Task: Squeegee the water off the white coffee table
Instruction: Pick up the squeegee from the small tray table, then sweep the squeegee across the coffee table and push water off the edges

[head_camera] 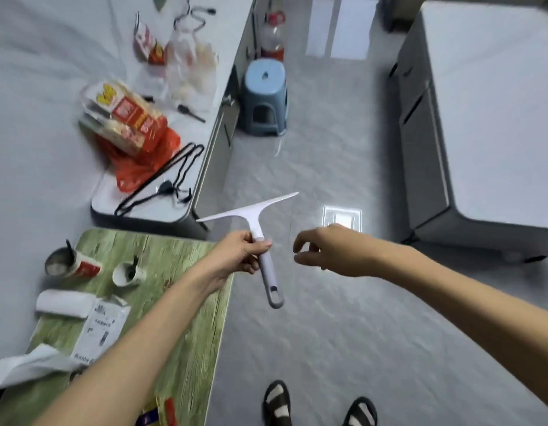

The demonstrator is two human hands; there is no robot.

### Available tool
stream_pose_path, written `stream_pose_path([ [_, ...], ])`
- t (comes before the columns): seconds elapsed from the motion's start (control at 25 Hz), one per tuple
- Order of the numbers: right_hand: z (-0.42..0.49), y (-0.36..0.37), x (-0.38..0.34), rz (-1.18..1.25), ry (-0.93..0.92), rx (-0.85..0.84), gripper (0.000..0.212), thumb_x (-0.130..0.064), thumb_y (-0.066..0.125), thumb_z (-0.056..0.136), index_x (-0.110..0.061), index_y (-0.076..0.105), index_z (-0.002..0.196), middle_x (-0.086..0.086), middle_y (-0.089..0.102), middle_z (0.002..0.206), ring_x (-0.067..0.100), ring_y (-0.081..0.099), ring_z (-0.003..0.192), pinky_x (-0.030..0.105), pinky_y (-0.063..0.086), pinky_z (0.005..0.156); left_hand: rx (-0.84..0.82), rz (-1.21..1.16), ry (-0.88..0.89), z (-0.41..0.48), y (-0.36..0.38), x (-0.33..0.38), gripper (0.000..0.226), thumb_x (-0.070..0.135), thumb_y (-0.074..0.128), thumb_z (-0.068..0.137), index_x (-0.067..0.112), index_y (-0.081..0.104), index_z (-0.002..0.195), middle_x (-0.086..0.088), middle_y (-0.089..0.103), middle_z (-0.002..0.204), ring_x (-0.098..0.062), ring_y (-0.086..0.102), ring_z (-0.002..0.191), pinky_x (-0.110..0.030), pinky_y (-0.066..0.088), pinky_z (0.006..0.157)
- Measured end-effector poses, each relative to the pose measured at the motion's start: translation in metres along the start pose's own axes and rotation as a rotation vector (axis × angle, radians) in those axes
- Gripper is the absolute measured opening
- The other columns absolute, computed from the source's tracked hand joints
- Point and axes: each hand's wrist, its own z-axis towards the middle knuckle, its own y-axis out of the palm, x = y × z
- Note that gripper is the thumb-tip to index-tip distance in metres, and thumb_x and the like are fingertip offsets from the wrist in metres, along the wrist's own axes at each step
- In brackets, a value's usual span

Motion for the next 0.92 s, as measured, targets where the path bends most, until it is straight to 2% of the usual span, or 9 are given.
stream_pose_path([
  [0.12,-0.066,-0.076,0.011,0.203,0.041,0.100,0.032,-0.048,0.055,0.091,-0.024,0.057,0.112,-0.002,0.069,0.087,0.010,0.066,0.068,0.029,0.052,0.071,-0.096,0.048,0.146,-0.029,0.065,0.117,0.017,0.013,0.070,0.086,0.008,0.054,0.084,-0.007,0.060,0.061,-0.012,0.055,0.043,-0.018,0.048,0.043],
  [0.2,-0.104,-0.123,0.023,0.279,0.028,0.187,0.034,-0.046,0.058,0.090,-0.024,0.055,0.115,-0.002,0.070,0.086,0.008,0.066,0.067,0.031,0.054,0.070,-0.141,0.115,0.234,-0.038,0.111,0.185,0.017,0.016,0.071,0.085,0.006,0.058,0.086,-0.010,0.065,0.065,-0.015,0.057,0.048,-0.020,0.051,0.048],
  [0.32,-0.149,-0.189,0.054,0.238,-0.009,0.359,0.025,-0.035,0.063,0.088,-0.023,0.057,0.108,-0.006,0.066,0.078,0.016,0.065,0.074,0.033,0.054,0.071,-0.140,0.187,0.315,-0.038,0.184,0.270,0.023,0.020,0.071,0.085,0.003,0.060,0.095,-0.013,0.069,0.072,-0.017,0.061,0.053,-0.023,0.053,0.055],
  [0.44,-0.186,-0.253,0.105,0.205,0.033,0.489,0.012,-0.025,0.061,0.086,-0.019,0.056,0.095,0.005,0.068,0.089,0.024,0.065,0.083,0.035,0.052,0.073,-0.128,0.245,0.370,-0.025,0.253,0.339,0.019,0.027,0.066,0.090,0.008,0.062,0.088,-0.009,0.069,0.076,-0.017,0.063,0.057,-0.022,0.052,0.054],
  [0.52,-0.205,-0.287,0.138,0.300,0.075,0.527,0.005,-0.015,0.054,0.086,-0.016,0.050,0.083,0.012,0.068,0.088,0.025,0.067,0.070,0.035,0.053,0.062,-0.095,0.287,0.380,-0.010,0.286,0.375,0.022,0.032,0.061,0.092,0.013,0.067,0.085,-0.004,0.066,0.076,-0.013,0.062,0.054,-0.021,0.048,0.052],
  [0.6,-0.213,-0.319,0.170,0.338,0.123,0.594,0.008,-0.016,0.050,0.086,-0.016,0.047,0.079,0.013,0.064,0.086,0.022,0.061,0.060,0.030,0.047,0.052,-0.111,0.336,0.381,0.010,0.313,0.408,0.022,0.034,0.059,0.092,0.016,0.070,0.085,-0.002,0.064,0.075,-0.011,0.062,0.053,-0.019,0.046,0.050],
  [0.72,-0.205,-0.368,0.221,0.255,0.221,0.668,0.018,-0.024,0.049,0.089,-0.019,0.044,0.073,0.011,0.059,0.087,0.026,0.052,0.073,0.030,0.035,0.052,-0.154,0.497,0.388,0.058,0.346,0.455,0.017,0.036,0.059,0.091,0.021,0.068,0.087,-0.001,0.068,0.079,-0.013,0.066,0.057,-0.019,0.046,0.050],
  [0.84,-0.169,-0.414,0.279,0.264,0.326,0.697,0.024,-0.032,0.048,0.092,-0.012,0.052,0.080,0.014,0.060,0.086,0.030,0.053,0.076,0.031,0.033,0.051,-0.164,0.669,0.434,0.129,0.363,0.497,0.014,0.032,0.060,0.089,0.021,0.065,0.094,-0.001,0.069,0.080,-0.012,0.065,0.056,-0.021,0.046,0.051],
  [0.92,-0.141,-0.444,0.314,0.276,0.387,0.687,0.026,-0.033,0.046,0.093,-0.008,0.055,0.089,0.014,0.062,0.091,0.031,0.054,0.077,0.030,0.037,0.058,-0.154,0.829,0.500,0.175,0.367,0.524,0.013,0.033,0.060,0.085,0.024,0.064,0.094,0.001,0.071,0.081,-0.011,0.066,0.056,-0.021,0.048,0.050],
])
